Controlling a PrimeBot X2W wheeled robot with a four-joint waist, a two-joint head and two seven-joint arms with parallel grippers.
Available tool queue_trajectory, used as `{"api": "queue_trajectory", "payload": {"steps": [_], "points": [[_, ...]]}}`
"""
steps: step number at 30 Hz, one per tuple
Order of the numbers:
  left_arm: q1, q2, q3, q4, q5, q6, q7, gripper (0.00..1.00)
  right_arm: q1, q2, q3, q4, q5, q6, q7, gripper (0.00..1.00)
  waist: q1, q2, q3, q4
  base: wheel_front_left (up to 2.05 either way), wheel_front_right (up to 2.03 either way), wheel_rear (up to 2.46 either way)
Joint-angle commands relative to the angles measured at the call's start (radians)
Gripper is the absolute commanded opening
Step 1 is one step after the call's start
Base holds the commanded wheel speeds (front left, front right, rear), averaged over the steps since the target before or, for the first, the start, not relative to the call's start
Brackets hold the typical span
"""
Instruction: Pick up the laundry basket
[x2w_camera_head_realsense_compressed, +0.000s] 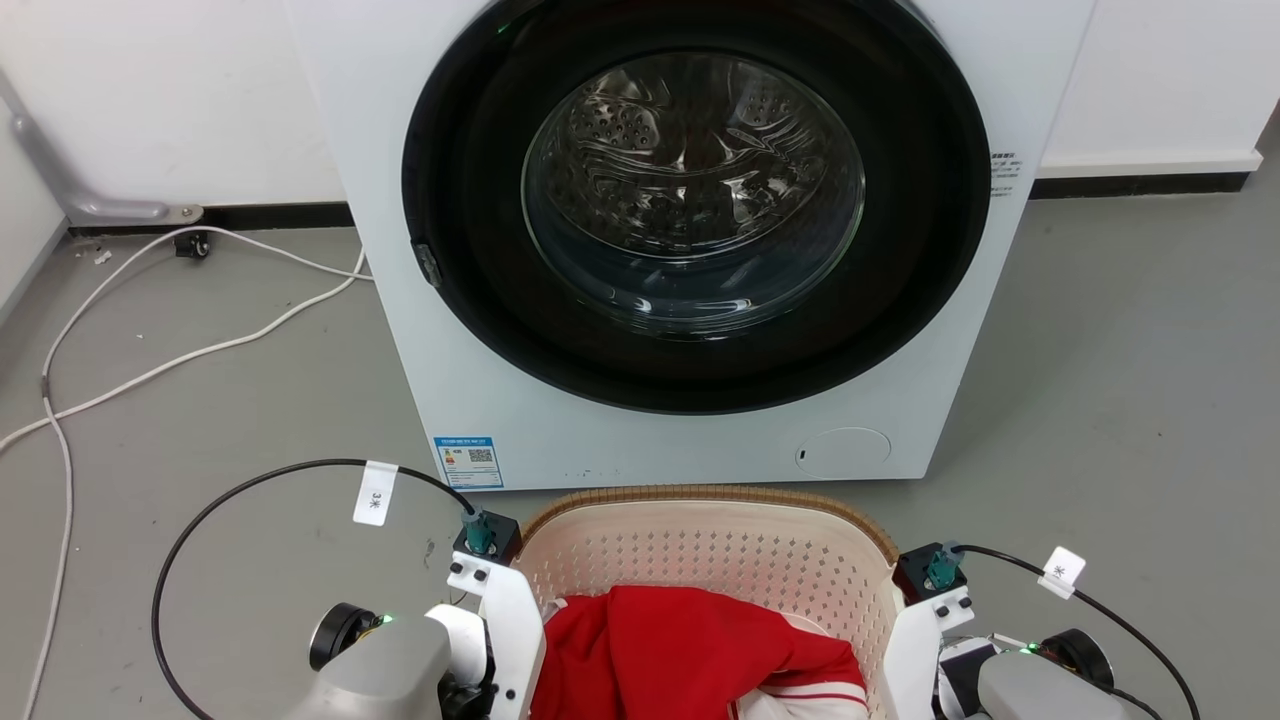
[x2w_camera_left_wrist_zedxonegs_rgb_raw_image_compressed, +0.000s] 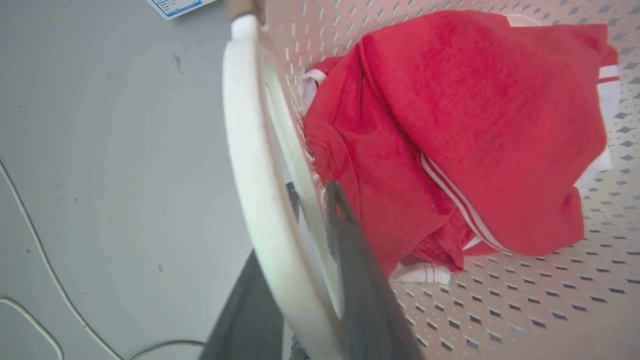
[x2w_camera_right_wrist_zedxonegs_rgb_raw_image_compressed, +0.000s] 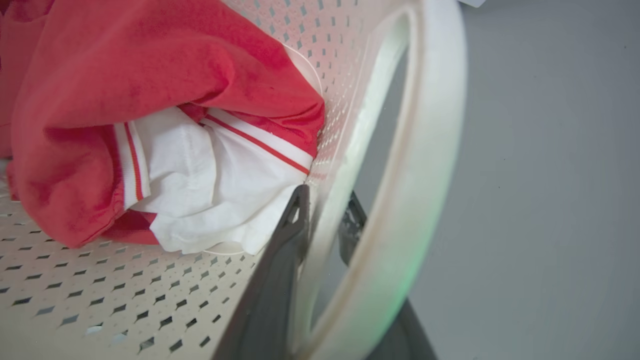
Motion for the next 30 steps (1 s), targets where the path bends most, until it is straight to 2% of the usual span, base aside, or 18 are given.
{"api": "queue_trajectory", "payload": {"steps": [1, 30], "points": [[-0.011, 0.014, -0.002, 0.004, 0.004, -0.002, -0.010, 0.00, -0.011, -0.009, 0.009, 0.007, 0.001, 0.003, -0.004, 0.00, -0.0001, -0.0001, 0.000, 0.001, 0.00, 0.00, 0.00], [-0.012, 0.008, -0.005, 0.009, -0.004, -0.002, -0.010, 0.00, -0.016, -0.015, 0.048, 0.011, 0.041, 0.003, -0.009, 0.00, -0.0001, -0.0001, 0.004, 0.009, 0.00, 0.00, 0.00]]}}
